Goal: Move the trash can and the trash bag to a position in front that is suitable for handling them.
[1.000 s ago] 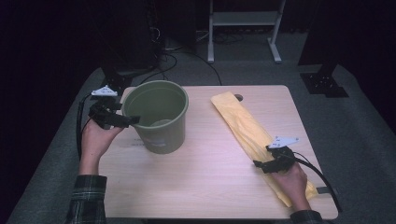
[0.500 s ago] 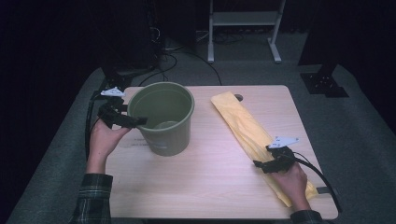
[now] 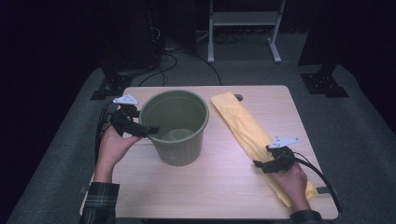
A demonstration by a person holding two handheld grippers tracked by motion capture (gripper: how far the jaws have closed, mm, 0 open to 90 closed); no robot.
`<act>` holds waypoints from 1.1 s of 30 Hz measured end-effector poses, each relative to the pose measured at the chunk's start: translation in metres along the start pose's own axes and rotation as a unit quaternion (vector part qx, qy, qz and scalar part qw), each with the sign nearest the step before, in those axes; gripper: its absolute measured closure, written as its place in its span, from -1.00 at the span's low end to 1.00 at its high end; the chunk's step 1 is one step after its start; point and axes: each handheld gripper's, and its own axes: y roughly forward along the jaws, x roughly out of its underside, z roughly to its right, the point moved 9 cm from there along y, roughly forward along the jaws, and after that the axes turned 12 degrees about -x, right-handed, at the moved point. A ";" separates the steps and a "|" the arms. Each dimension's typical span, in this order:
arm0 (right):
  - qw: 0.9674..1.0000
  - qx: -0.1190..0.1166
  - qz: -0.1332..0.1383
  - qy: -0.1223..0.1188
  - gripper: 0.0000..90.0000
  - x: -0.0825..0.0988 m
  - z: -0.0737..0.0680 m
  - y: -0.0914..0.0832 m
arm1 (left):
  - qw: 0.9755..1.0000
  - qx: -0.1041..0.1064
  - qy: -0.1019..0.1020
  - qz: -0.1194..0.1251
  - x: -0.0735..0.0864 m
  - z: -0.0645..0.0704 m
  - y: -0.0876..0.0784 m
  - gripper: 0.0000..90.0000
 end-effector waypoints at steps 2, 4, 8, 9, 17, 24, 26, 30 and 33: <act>1.000 0.000 0.000 -0.001 -0.72 0.000 0.000 0.000 | 1.000 0.010 0.002 0.002 0.000 0.010 0.000 -1.00; 1.000 0.000 0.000 0.000 -0.72 0.000 0.000 0.000 | 1.000 0.015 0.006 0.002 0.000 0.017 0.000 -1.00; 1.000 0.000 0.000 0.000 -0.72 0.000 0.000 0.000 | 1.000 0.024 0.015 0.000 0.000 0.031 0.000 -1.00; 1.000 0.000 0.000 0.000 -0.72 0.000 0.000 0.000 | 0.999 0.028 0.017 0.001 0.000 0.035 0.000 -1.00; 1.000 0.000 0.000 0.001 -0.72 0.000 0.000 0.000 | 0.999 0.044 0.031 0.001 0.000 0.062 0.000 -1.00; 1.000 0.000 0.000 0.000 -0.72 0.000 0.000 0.000 | 0.998 0.054 0.039 0.002 0.002 0.079 -0.003 -1.00; 1.000 0.000 0.000 0.000 -0.72 0.000 0.000 0.000 | 0.997 0.065 0.043 0.005 0.003 0.086 -0.004 -1.00; 1.000 0.000 0.000 0.000 -0.72 0.000 0.000 0.000 | 0.997 0.061 0.042 0.013 0.001 0.085 -0.006 -1.00; 1.000 0.000 0.000 0.000 -0.72 0.000 0.000 0.000 | 0.997 0.060 0.035 0.021 -0.004 0.081 -0.008 -1.00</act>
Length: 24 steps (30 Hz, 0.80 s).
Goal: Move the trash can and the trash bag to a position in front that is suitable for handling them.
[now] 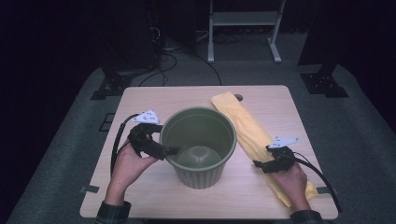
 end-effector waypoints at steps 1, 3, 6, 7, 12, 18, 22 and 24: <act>1.000 0.000 0.000 0.000 -0.72 0.000 0.000 0.000 | 1.000 -0.012 0.000 0.008 -0.004 -0.007 -0.002 -1.00; 1.000 0.000 0.000 0.000 -0.72 0.000 0.000 0.000 | 1.000 -0.013 -0.007 0.015 -0.008 -0.012 -0.005 -1.00; 1.000 0.000 0.000 0.000 -0.72 0.000 0.000 0.000 | 1.000 -0.024 -0.009 0.018 -0.009 -0.018 -0.009 -1.00; 1.000 0.000 0.000 0.000 -0.72 0.000 0.000 0.000 | 0.999 -0.029 -0.012 0.025 -0.008 -0.022 -0.016 -1.00; 1.000 0.000 0.000 0.000 -0.72 0.000 0.000 0.000 | 0.998 -0.043 -0.017 0.037 0.001 -0.027 -0.036 -1.00; 1.000 0.000 0.000 0.000 -0.72 0.000 0.000 0.000 | 0.997 -0.061 -0.023 0.041 0.020 -0.030 -0.057 -1.00; 1.000 0.000 0.000 0.000 -0.72 0.000 0.000 0.000 | 0.996 -0.072 -0.027 0.033 0.037 -0.031 -0.060 -1.00; 1.000 0.000 0.000 0.000 -0.72 0.000 0.000 0.000 | 0.996 -0.075 -0.028 0.032 0.042 -0.031 -0.060 -1.00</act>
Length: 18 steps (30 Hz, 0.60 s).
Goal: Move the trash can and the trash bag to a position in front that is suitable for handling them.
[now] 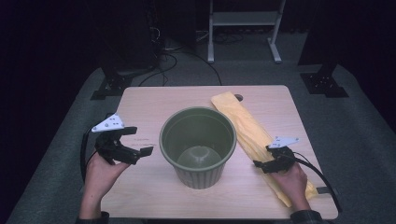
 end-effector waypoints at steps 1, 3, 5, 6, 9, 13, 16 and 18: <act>1.000 0.000 0.000 0.000 -0.72 0.000 0.000 0.000 | 1.000 -0.001 -0.004 -0.001 0.007 0.000 0.000 -1.00; 1.000 0.000 0.000 0.000 -0.72 0.000 0.000 0.000 | 1.000 -0.006 -0.008 0.001 0.015 0.000 0.002 -1.00; 1.000 0.000 0.000 0.000 -0.72 0.000 0.000 0.000 | 1.000 -0.011 -0.008 0.001 0.022 0.001 0.004 -1.00; 1.000 0.000 0.000 0.000 -0.72 0.000 0.000 0.000 | 1.000 -0.013 -0.008 0.001 0.025 0.001 0.005 -1.00; 1.000 0.000 0.000 0.000 -0.72 0.000 0.000 0.000 | 1.000 -0.014 -0.009 0.000 0.033 0.003 0.010 -1.00; 1.000 0.000 0.000 0.000 -0.72 0.000 0.000 0.000 | 1.000 -0.022 -0.005 -0.011 0.053 0.007 0.024 -1.00; 1.000 0.000 0.000 -0.001 -0.72 0.000 0.000 0.000 | 1.000 -0.023 0.000 -0.018 0.064 0.009 0.033 -1.00; 1.000 0.000 0.000 0.000 -0.72 0.000 0.000 0.000 | 0.999 -0.025 0.001 -0.022 0.068 0.009 0.035 -1.00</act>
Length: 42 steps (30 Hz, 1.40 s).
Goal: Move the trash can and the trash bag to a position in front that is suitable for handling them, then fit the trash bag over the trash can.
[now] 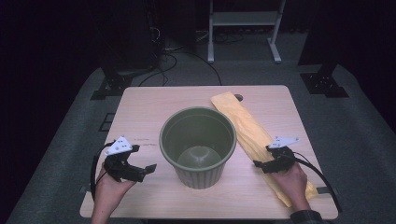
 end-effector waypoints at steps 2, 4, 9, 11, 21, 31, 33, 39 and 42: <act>1.000 0.000 0.000 0.000 -0.72 0.000 0.000 0.000 | 1.000 0.001 -0.003 -0.002 0.006 0.001 0.005 -1.00; 1.000 0.000 0.000 0.000 -0.72 0.000 0.000 0.000 | 1.000 0.001 -0.005 -0.006 0.012 0.002 0.010 -1.00; 1.000 0.000 0.000 0.000 -0.72 0.000 0.000 0.000 | 1.000 -0.004 -0.009 -0.016 0.027 0.000 0.023 -1.00; 1.000 0.000 0.000 0.000 -0.72 0.000 0.000 0.000 | 1.000 -0.007 -0.011 -0.027 0.039 -0.001 0.032 -1.00; 1.000 0.000 0.000 0.000 -0.72 0.000 0.000 0.000 | 0.998 -0.025 -0.008 -0.059 0.066 -0.008 0.052 -1.00; 1.000 0.000 0.000 -0.001 -0.72 0.000 0.000 0.000 | 0.997 -0.038 -0.002 -0.065 0.080 -0.013 0.061 -1.00; 1.000 -0.001 0.000 0.000 -0.72 0.000 0.000 0.000 | 0.997 -0.045 0.008 -0.070 0.081 -0.013 0.062 -1.00; 1.000 -0.003 0.003 -0.005 -0.60 0.000 -0.001 -0.001 | 0.996 -0.051 0.014 -0.072 0.081 -0.011 0.063 -1.00; 1.000 -0.004 0.008 -0.008 -0.48 0.000 -0.003 -0.001 | 0.996 -0.051 0.014 -0.071 0.080 -0.011 0.063 -1.00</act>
